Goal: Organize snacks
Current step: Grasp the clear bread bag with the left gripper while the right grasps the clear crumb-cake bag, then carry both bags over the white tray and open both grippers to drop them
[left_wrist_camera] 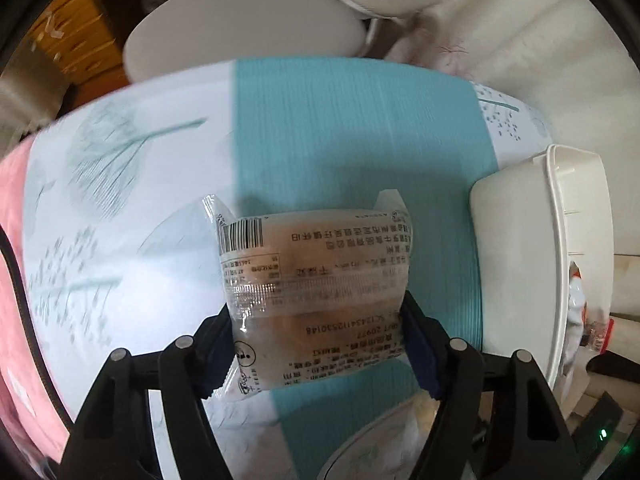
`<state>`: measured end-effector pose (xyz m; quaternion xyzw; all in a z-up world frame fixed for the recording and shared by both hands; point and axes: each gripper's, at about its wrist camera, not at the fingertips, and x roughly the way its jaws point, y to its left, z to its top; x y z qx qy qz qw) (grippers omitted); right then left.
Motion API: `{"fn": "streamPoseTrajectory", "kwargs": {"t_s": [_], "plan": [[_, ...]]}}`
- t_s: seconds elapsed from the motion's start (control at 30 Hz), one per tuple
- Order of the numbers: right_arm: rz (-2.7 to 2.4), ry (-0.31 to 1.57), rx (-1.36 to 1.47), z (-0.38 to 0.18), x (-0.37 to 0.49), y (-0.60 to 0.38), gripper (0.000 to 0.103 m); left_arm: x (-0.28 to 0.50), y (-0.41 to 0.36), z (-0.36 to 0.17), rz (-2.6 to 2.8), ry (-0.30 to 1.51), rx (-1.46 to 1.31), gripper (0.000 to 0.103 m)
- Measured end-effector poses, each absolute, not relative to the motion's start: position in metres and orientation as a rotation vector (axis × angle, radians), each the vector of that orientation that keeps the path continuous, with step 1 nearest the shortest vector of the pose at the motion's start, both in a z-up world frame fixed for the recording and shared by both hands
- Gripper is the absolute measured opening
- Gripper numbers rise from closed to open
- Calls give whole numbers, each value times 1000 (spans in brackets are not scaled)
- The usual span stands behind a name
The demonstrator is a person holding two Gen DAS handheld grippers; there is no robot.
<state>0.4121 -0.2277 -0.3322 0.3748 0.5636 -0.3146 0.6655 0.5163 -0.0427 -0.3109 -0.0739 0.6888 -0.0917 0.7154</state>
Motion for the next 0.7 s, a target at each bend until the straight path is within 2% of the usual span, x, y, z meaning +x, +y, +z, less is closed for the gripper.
{"fn": "streamPoseTrajectory", "kwargs": {"t_s": [0.33, 0.7], "plan": [[-656, 1390, 918, -325, 376, -212, 68, 442, 20, -271, -160, 1551, -219, 72], [-542, 1311, 805, -265, 322, -187, 68, 351, 30, -197, -241, 1483, -201, 73]]}}
